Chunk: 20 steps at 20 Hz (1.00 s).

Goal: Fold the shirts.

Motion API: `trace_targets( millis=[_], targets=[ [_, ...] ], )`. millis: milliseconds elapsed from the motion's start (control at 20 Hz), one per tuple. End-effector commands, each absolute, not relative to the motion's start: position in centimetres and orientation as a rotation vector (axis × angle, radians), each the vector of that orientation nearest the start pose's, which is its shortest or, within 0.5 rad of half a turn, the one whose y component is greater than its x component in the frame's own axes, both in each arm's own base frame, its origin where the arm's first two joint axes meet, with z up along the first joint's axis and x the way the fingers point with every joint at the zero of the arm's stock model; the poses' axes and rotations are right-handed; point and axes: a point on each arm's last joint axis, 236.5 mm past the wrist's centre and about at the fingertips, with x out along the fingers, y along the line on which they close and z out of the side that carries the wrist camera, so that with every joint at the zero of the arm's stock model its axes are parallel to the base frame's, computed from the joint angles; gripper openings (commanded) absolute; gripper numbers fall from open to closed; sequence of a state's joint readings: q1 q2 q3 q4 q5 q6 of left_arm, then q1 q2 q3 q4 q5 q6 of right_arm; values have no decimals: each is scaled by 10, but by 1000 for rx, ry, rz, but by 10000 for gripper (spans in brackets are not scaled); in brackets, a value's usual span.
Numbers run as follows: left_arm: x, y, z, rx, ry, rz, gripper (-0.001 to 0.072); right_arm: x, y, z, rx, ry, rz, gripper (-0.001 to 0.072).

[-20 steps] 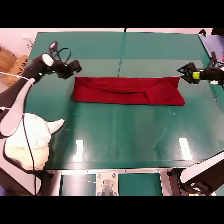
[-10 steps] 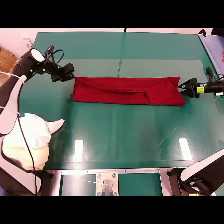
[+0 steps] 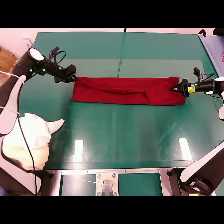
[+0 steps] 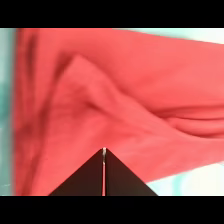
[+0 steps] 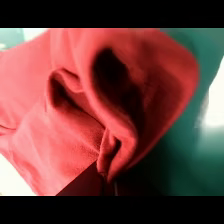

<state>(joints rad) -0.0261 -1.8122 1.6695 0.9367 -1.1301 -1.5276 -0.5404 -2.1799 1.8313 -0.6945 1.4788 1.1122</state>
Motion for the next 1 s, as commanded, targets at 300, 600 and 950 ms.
trace_targets(
  millis=[300, 600, 950],
  targets=[
    [526, -316, -8, -416, 982, -585, 19, 511, -59, 22, 726, 1163, 545, 17],
    [493, -432, -48, -412, 953, -688, 19, 492, 12, 120, 533, 1089, 666, 17],
    [484, -479, -81, -510, 1068, -750, 19, 474, 82, 166, 412, 1046, 770, 18]
  ],
)
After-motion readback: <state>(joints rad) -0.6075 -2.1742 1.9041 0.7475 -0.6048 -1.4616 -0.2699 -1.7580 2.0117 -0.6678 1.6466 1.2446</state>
